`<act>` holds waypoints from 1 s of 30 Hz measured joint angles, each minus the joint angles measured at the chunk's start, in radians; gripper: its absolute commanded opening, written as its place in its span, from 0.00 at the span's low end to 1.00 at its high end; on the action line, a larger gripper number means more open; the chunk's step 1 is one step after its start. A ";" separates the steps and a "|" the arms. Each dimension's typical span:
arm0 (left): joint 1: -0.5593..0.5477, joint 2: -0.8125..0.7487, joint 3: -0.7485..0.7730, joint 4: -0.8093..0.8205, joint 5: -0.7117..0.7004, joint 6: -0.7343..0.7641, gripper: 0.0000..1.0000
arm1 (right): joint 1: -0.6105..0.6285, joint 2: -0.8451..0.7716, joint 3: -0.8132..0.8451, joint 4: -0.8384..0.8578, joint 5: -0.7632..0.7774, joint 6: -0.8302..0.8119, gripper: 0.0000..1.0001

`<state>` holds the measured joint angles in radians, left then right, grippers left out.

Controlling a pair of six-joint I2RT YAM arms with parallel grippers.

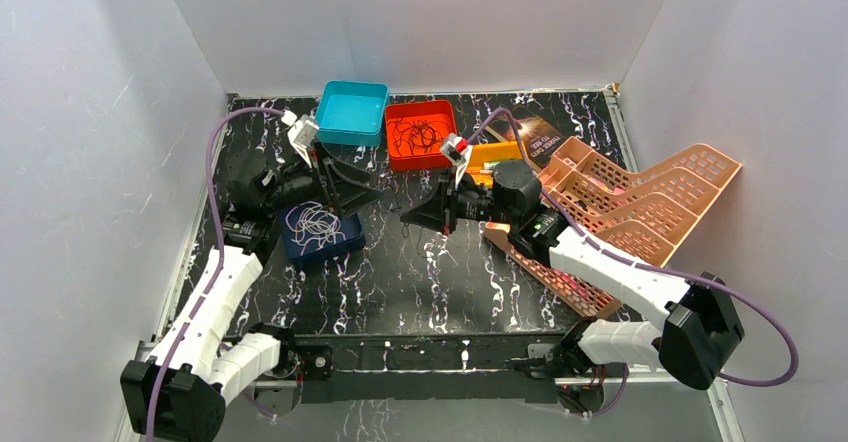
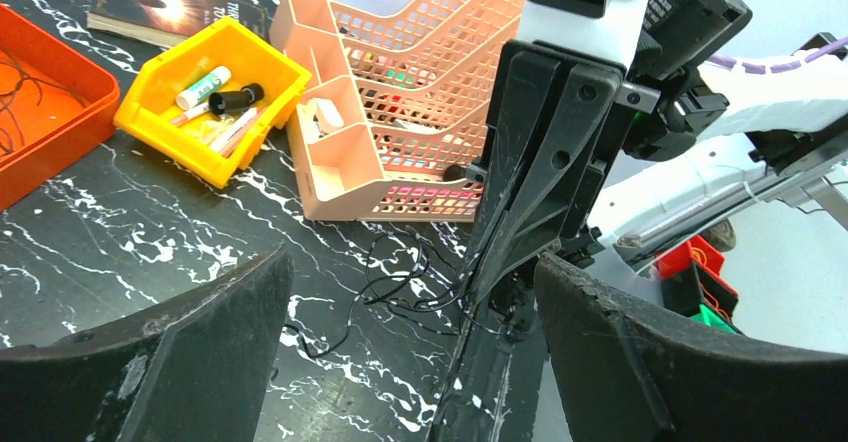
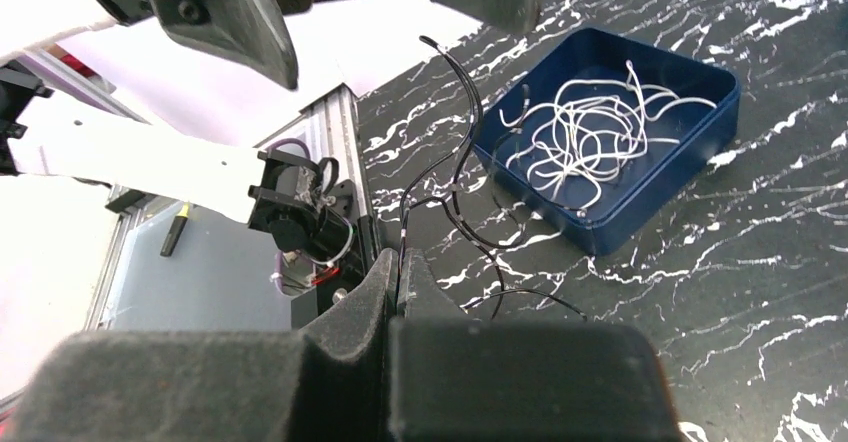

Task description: Untangle the cables

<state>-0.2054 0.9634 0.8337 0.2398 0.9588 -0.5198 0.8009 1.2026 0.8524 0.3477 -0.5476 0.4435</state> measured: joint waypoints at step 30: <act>-0.231 0.055 -0.028 0.097 -0.040 -0.036 0.65 | 0.000 0.038 0.027 0.245 0.097 0.223 0.00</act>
<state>-0.4366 1.0180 0.8059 0.3363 0.9188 -0.5560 0.8009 1.2407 0.8795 0.5922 -0.4503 0.6662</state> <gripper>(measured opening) 0.721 0.021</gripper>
